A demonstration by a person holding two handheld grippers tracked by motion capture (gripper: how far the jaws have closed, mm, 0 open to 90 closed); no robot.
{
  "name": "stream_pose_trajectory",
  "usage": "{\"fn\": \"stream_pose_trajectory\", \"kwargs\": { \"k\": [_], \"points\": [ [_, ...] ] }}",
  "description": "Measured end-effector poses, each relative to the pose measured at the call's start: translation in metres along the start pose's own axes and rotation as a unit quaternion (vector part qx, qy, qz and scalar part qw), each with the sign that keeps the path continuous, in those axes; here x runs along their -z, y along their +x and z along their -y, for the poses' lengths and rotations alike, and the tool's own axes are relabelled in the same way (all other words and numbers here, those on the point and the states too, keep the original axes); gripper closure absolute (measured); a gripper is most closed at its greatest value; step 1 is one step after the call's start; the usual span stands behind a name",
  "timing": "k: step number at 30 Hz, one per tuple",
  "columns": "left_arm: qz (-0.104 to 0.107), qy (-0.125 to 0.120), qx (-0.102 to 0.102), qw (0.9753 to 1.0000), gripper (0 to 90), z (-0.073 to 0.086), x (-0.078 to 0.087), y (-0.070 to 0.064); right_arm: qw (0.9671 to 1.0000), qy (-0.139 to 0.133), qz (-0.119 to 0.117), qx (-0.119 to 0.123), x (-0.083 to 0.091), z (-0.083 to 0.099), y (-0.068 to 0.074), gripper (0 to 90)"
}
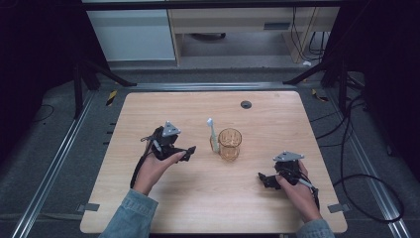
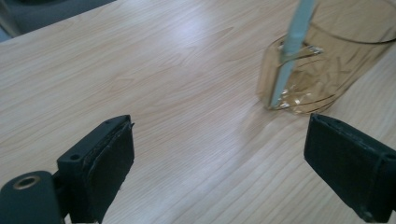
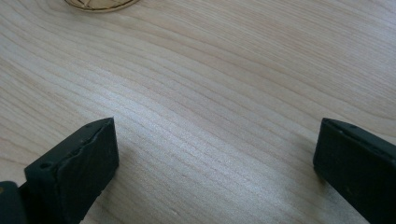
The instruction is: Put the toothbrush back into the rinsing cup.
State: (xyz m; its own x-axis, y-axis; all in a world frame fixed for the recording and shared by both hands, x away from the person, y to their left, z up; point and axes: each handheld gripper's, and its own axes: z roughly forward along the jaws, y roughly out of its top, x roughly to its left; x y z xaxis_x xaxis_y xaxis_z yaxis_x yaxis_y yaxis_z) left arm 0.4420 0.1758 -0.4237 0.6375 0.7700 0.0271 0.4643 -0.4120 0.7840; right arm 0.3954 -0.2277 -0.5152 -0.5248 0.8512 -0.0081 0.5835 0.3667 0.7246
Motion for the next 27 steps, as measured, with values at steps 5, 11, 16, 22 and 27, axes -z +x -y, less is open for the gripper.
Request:
{"fn": "stream_pose_trajectory", "kwargs": {
  "k": [5,11,16,22,27],
  "points": [
    [-0.029,0.027,0.012,0.9991,7.9,0.01,0.003,0.022,1.0,0.0,0.0,0.0,0.0,0.0,0.0,0.4],
    [-0.048,0.049,0.029,0.9972,7.9,0.024,0.002,0.045,1.0,0.0,-0.001,0.001,0.0,0.0,0.0,0.4],
    [-0.057,0.056,0.04,0.996,8.1,0.033,0.003,0.06,1.0,0.0,-0.001,0.001,0.0,0.0,0.0,0.4],
    [-0.069,0.062,0.051,0.9944,7.6,0.047,0.003,0.078,1.0,0.0,-0.001,0.001,0.0,0.0,0.0,0.4],
    [-0.062,0.07,0.057,0.994,7.2,0.057,0.002,0.088,1.0,0.0,-0.001,0.001,0.0,0.0,0.0,0.4]
  ]
}}
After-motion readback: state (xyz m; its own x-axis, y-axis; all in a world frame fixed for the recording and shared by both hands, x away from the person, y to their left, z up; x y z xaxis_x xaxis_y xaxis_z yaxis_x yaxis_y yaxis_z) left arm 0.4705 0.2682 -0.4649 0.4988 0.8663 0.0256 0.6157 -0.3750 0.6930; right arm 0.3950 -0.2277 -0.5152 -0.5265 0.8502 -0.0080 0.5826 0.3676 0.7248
